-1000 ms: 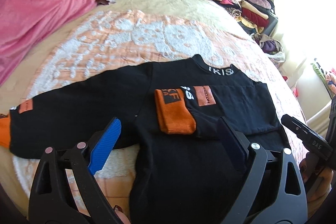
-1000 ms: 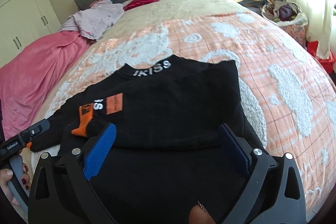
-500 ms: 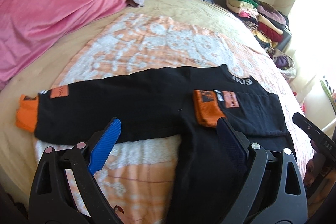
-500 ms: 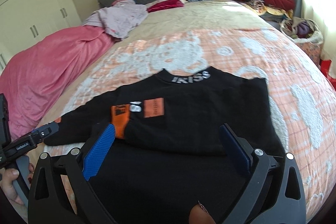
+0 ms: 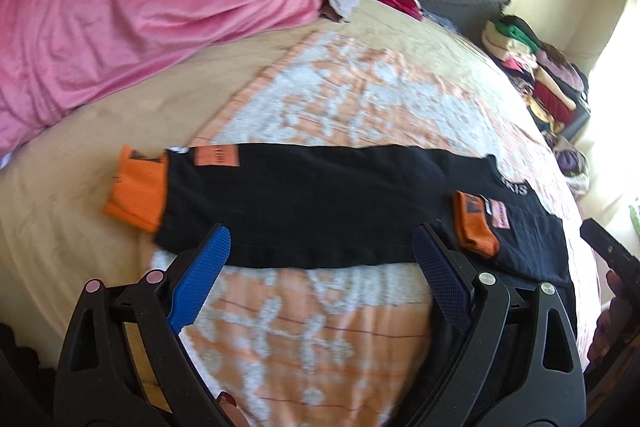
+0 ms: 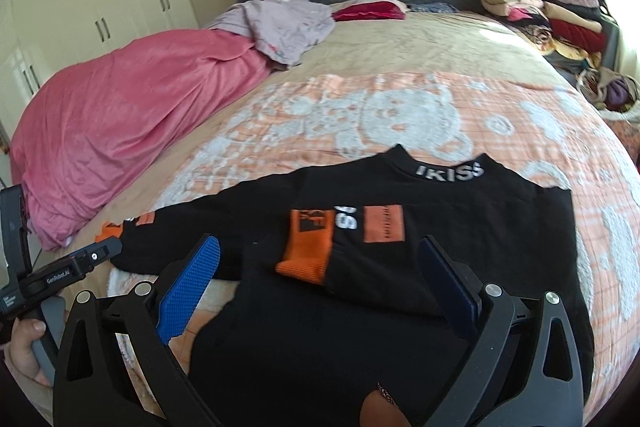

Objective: Fold small clothes
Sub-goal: 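Move the left gripper toward the other orange-cuffed sleeve end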

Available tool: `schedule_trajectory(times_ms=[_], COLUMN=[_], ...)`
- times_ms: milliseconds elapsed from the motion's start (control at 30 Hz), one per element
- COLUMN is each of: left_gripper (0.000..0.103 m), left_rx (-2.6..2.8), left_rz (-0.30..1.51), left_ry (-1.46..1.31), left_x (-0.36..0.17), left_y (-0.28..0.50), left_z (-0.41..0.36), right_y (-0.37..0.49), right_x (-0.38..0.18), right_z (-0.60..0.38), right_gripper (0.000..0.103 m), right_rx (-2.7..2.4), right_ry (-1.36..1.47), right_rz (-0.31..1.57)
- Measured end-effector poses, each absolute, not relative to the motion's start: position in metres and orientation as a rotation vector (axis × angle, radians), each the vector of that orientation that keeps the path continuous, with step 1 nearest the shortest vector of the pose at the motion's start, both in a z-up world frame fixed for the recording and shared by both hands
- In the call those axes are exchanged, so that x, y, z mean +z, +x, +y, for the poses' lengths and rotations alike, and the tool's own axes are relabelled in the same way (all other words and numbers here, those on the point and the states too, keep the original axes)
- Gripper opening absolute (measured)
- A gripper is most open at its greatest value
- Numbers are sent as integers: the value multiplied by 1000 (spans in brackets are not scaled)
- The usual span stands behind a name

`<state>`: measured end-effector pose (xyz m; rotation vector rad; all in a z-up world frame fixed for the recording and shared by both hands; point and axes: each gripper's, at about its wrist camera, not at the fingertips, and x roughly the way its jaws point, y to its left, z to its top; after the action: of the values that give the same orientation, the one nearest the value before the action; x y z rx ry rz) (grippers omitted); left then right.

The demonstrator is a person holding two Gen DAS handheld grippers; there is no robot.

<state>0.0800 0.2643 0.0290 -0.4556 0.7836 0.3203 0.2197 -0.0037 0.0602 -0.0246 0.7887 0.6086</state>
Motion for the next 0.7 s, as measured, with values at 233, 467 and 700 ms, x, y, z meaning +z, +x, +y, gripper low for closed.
schedule_trajectory(times_ms=[233, 467, 700], left_gripper=[86, 86, 86], left_rx=[410, 480, 511], left_rz=[763, 761, 793], left_ry=[-495, -549, -605], left_x=[28, 19, 2], left_y=[60, 39, 34], left_z=[301, 337, 362], right_y=[215, 204, 192], right_x=[55, 51, 44], right_z=[32, 69, 96], right_gripper=[98, 98, 98], right_rx=[663, 722, 781], right_ry=[-72, -145, -188], right_rz=[799, 791, 795])
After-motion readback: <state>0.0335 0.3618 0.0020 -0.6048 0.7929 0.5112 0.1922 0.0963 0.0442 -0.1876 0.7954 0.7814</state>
